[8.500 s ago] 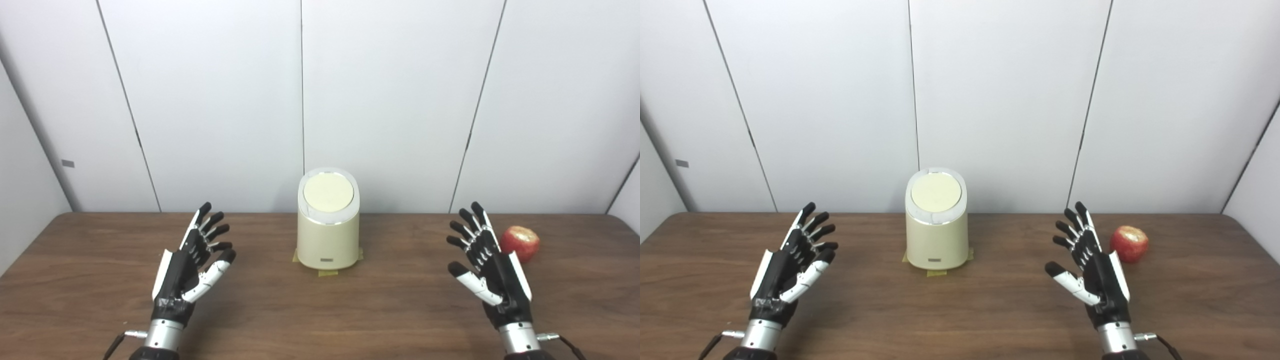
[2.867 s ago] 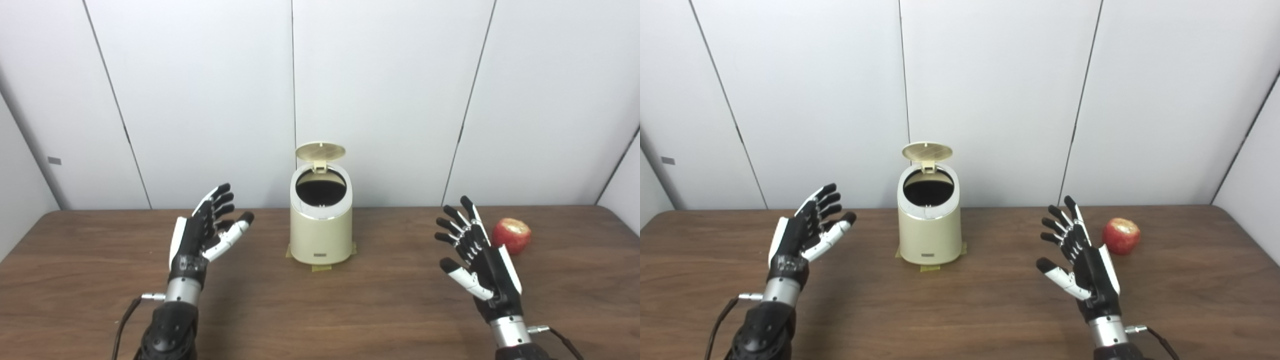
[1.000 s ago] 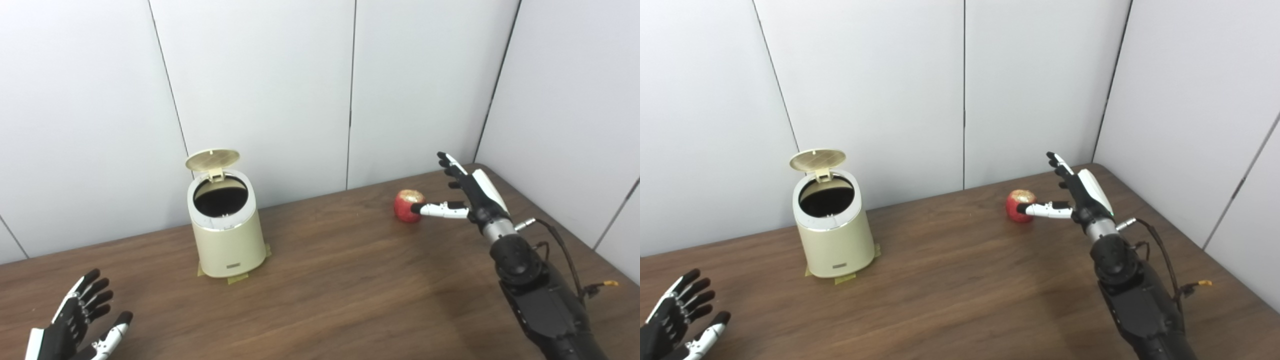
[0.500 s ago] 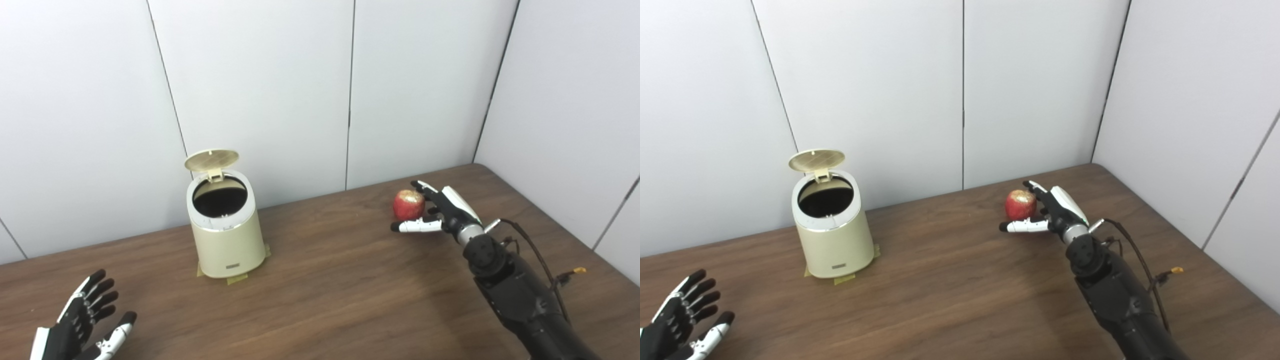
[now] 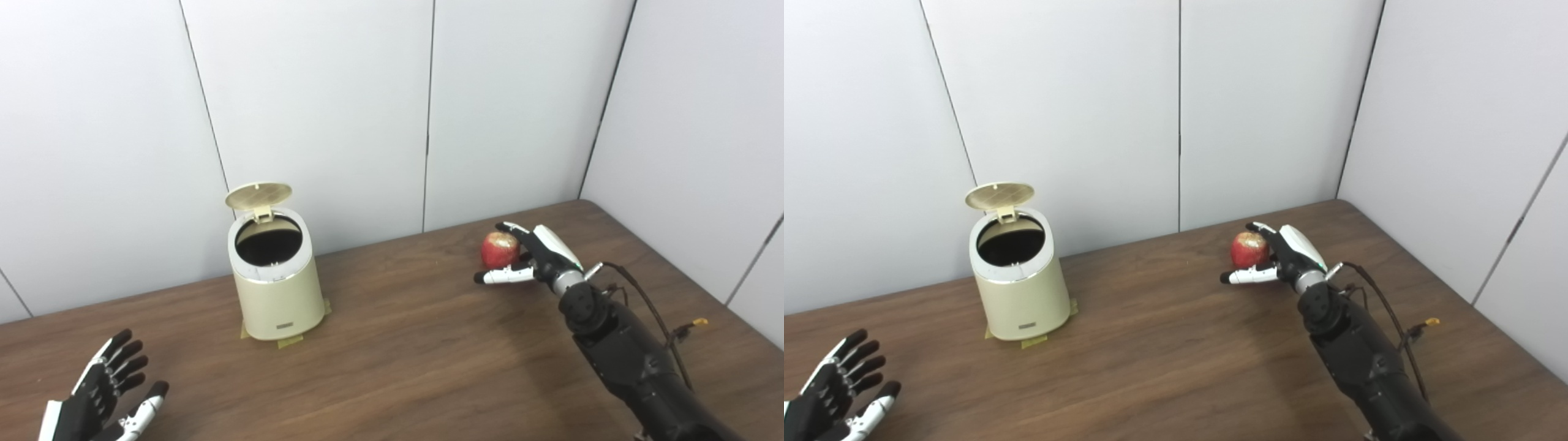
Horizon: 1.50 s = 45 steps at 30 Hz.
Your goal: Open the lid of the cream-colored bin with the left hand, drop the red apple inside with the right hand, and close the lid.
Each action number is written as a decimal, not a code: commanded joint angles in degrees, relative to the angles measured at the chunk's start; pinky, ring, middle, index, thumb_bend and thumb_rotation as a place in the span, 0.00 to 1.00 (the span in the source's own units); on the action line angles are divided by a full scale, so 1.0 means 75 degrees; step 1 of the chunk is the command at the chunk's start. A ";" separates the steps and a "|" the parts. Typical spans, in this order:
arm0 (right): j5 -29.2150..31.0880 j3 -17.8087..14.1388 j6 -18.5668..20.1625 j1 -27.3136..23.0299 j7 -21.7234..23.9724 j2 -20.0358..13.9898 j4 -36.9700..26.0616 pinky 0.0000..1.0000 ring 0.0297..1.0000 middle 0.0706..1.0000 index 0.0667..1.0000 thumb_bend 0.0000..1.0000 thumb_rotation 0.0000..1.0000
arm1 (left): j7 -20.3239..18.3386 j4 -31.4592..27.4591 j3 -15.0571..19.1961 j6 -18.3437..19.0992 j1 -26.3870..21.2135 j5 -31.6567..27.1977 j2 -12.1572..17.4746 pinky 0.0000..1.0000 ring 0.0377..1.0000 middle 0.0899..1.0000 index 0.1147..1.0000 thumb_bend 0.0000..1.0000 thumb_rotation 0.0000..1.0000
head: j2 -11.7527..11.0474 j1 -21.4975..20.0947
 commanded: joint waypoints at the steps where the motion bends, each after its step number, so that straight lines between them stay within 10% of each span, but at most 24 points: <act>1: -0.0038 -0.0015 -0.0250 -0.0175 -0.0119 -0.0189 -0.0042 0.77 0.89 0.89 0.88 0.92 0.40 | 0.0017 -0.0286 0.0007 -0.0177 -0.0179 0.0047 0.0130 0.81 0.82 0.85 0.90 0.44 0.00 | 0.0008 -0.0008; 17: -0.0362 0.0167 -0.1023 -0.0347 -0.0943 -0.0091 0.0837 0.75 0.80 0.78 0.79 0.86 0.26 | 0.0040 -0.0330 -0.0036 -0.0217 -0.0102 0.0218 0.0153 0.77 0.79 0.84 0.89 0.46 0.00 | 0.0087 0.0037; 36: -0.0655 0.0203 -0.1869 -0.0167 -0.2621 0.0658 0.0894 0.20 0.23 0.28 0.45 0.52 0.14 | -0.0006 -0.0406 -0.0091 -0.0147 -0.0029 0.0267 0.0154 0.78 0.79 0.83 0.88 0.46 0.00 | 0.0140 0.0097; 45: -0.0677 0.0161 -0.1510 0.0108 -0.2565 0.0908 0.0245 0.19 0.23 0.30 0.45 0.52 0.14 | -0.0016 -0.0364 -0.0157 -0.0170 -0.0024 0.0336 0.0174 0.78 0.79 0.84 0.89 0.44 0.00 | 0.0158 0.0222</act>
